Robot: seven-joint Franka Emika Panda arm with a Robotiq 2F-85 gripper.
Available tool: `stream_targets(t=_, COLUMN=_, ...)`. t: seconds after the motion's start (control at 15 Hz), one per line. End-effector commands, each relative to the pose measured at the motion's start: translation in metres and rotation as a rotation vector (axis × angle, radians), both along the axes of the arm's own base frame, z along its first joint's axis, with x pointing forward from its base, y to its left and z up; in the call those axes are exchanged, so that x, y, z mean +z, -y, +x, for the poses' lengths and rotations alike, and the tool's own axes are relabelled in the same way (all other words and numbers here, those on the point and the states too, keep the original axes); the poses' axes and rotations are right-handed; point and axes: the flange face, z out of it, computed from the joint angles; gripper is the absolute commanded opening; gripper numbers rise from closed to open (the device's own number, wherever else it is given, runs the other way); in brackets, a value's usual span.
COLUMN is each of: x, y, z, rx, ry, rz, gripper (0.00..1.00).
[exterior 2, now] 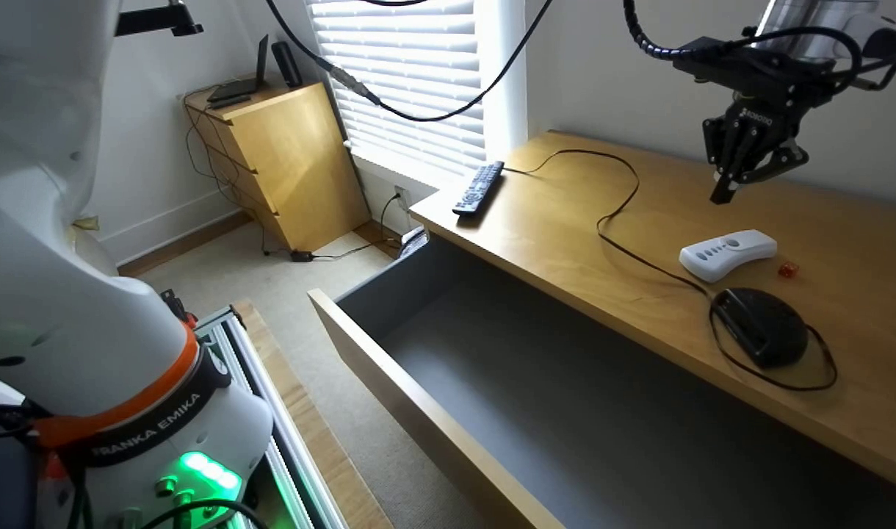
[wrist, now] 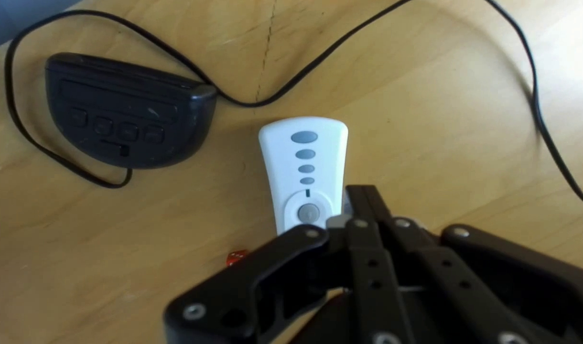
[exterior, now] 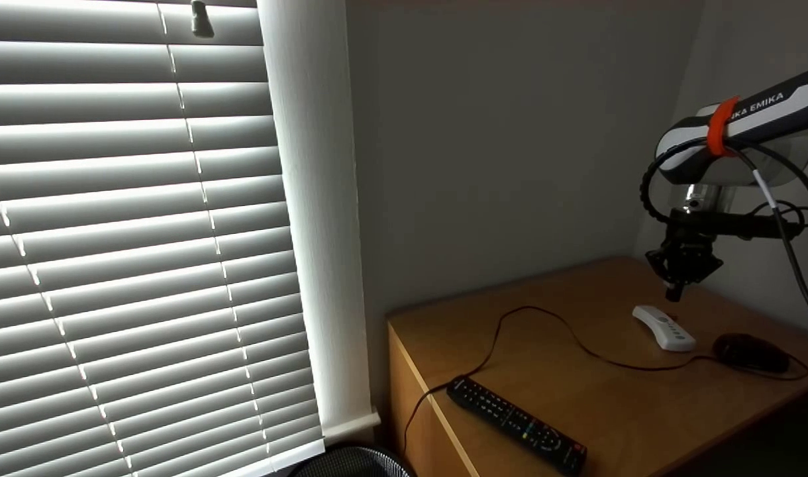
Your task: Press the button on the remote control to turn off the light
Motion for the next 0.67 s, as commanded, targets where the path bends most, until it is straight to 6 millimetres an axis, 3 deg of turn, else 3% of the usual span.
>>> stream_targets(t=0.0, x=-0.004, y=0.005, z=0.001, rx=0.005, ry=-0.002, rz=0.009, gripper=0.01)
stream_targets(t=0.4, x=-0.008, y=0.009, z=0.005, rx=0.01, ry=0.002, rz=0.018, gripper=0.0)
stream_targets(t=0.6, x=-0.022, y=0.014, z=0.007, rx=0.005, ry=-0.03, rz=0.036, gripper=0.0)
